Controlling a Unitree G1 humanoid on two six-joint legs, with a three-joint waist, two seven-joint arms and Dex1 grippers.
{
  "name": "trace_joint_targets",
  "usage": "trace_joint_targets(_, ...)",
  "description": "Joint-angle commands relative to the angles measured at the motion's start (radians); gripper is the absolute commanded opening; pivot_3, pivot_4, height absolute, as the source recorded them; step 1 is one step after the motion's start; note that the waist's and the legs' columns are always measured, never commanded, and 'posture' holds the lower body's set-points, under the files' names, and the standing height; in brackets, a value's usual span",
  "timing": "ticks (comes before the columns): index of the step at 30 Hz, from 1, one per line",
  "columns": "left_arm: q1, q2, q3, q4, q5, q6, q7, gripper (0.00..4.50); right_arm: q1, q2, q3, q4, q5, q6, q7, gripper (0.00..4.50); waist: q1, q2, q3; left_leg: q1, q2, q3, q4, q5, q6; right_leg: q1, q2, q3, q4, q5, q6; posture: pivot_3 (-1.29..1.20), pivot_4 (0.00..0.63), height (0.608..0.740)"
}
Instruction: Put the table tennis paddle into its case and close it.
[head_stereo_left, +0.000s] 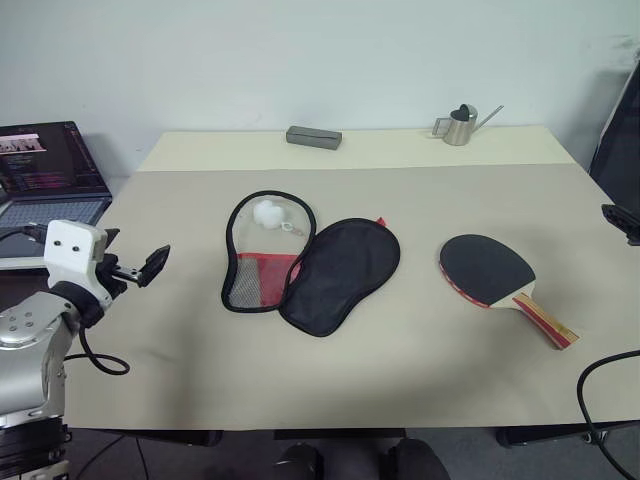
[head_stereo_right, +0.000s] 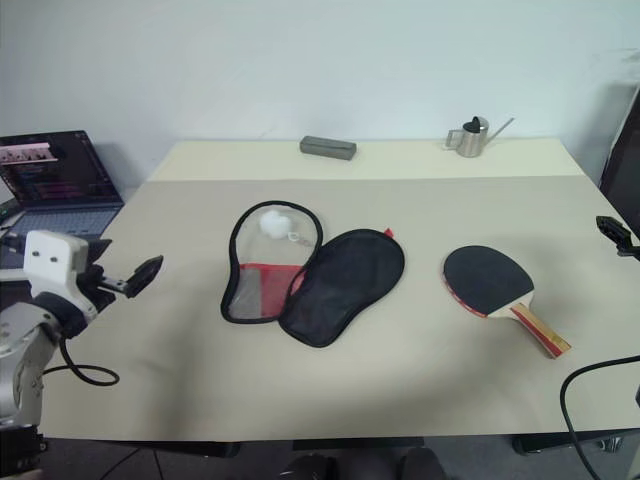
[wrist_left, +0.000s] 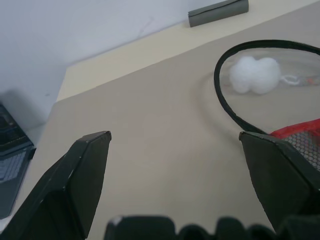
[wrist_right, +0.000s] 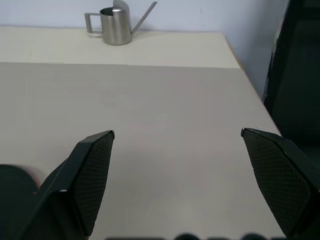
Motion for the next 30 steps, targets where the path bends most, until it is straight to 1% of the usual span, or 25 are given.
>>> trace_joint_targets(1, -0.029, 0.022, 0.028, -0.007, -0.019, -0.027, -0.013, 4.50, -0.022, 0.008, -0.021, -0.073, 0.035, 0.006, 0.070, 4.46, -0.001, 0.000, 0.000, 0.000, 0.000, 0.000, 0.000, 0.000, 0.000, 0.000, 0.000, 0.000, 0.000, 0.000, 0.000, 0.00, 0.150, 0.740)
trace_joint_targets(8, -0.070, 0.040, 0.024, 0.027, -0.044, -0.044, -0.075, 4.50, -0.033, 0.061, 0.010, -0.213, 0.072, 0.080, 0.257, 4.46, -0.001, 0.000, 0.000, 0.000, 0.000, 0.000, 0.000, 0.000, 0.000, 0.000, 0.000, 0.000, 0.000, 0.000, 0.000, 0.00, 0.150, 0.740)
trace_joint_targets(13, -0.091, 0.051, -0.006, 0.034, -0.069, -0.028, -0.149, 4.50, -0.010, 0.096, 0.035, -0.353, 0.078, 0.140, 0.278, 4.46, 0.000, 0.000, 0.000, 0.000, 0.000, -0.001, 0.000, 0.000, 0.000, -0.001, 0.000, 0.000, 0.000, 0.000, 0.000, 0.00, 0.150, 0.740)
trace_joint_targets(17, -0.105, 0.052, -0.042, -0.002, -0.130, 0.021, -0.238, 4.50, 0.082, 0.164, 0.094, -0.547, 0.073, 0.210, 0.257, 4.46, 0.000, 0.000, 0.000, -0.001, 0.000, -0.001, 0.000, 0.000, -0.001, -0.001, 0.000, 0.000, 0.001, 0.000, 0.000, 0.00, 0.150, 0.740)
trace_joint_targets(19, -0.119, 0.060, -0.062, -0.012, -0.156, 0.044, -0.280, 4.50, 0.142, 0.220, 0.109, -0.692, 0.101, 0.274, 0.230, 4.46, -0.001, 0.000, 0.000, -0.001, 0.001, -0.001, 0.001, 0.000, -0.001, -0.001, 0.000, 0.000, 0.001, 0.000, 0.000, 0.00, 0.150, 0.740)
trace_joint_targets(21, -0.128, 0.076, -0.082, -0.024, -0.181, 0.073, -0.329, 4.50, 0.184, 0.277, 0.107, -0.825, 0.140, 0.369, 0.176, 4.46, -0.001, 0.000, 0.000, -0.002, 0.001, -0.001, 0.002, 0.001, -0.002, -0.003, 0.000, 0.000, 0.002, 0.000, 0.000, 0.00, 0.150, 0.740)
trace_joint_targets(24, -0.144, 0.099, -0.100, -0.035, -0.217, 0.119, -0.388, 4.50, 0.240, 0.333, 0.120, -0.992, 0.181, 0.488, 0.125, 4.46, 0.001, 0.000, 0.000, -0.006, 0.000, 0.001, 0.003, 0.002, -0.004, -0.010, 0.000, 0.004, 0.009, 0.000, 0.000, 0.00, 0.150, 0.740)
trace_joint_targets(27, -0.156, 0.130, -0.116, -0.049, -0.251, 0.161, -0.450, 4.50, 0.272, 0.369, 0.146, -1.108, 0.197, 0.599, 0.065, 4.46, 0.002, 0.000, 0.000, -0.005, 0.000, 0.000, 0.003, 0.002, -0.004, -0.010, 0.000, 0.003, 0.009, 0.000, 0.000, 0.00, 0.150, 0.740)
trace_joint_targets(30, -0.161, 0.161, -0.113, -0.082, -0.304, 0.219, -0.504, 4.50, 0.279, 0.378, 0.163, -1.173, 0.227, 0.724, 0.031, 4.46, 0.002, 0.000, 0.000, -0.004, 0.000, 0.000, 0.004, 0.000, -0.001, -0.010, 0.000, 0.004, 0.010, 0.000, 0.000, 0.00, 0.150, 0.740)
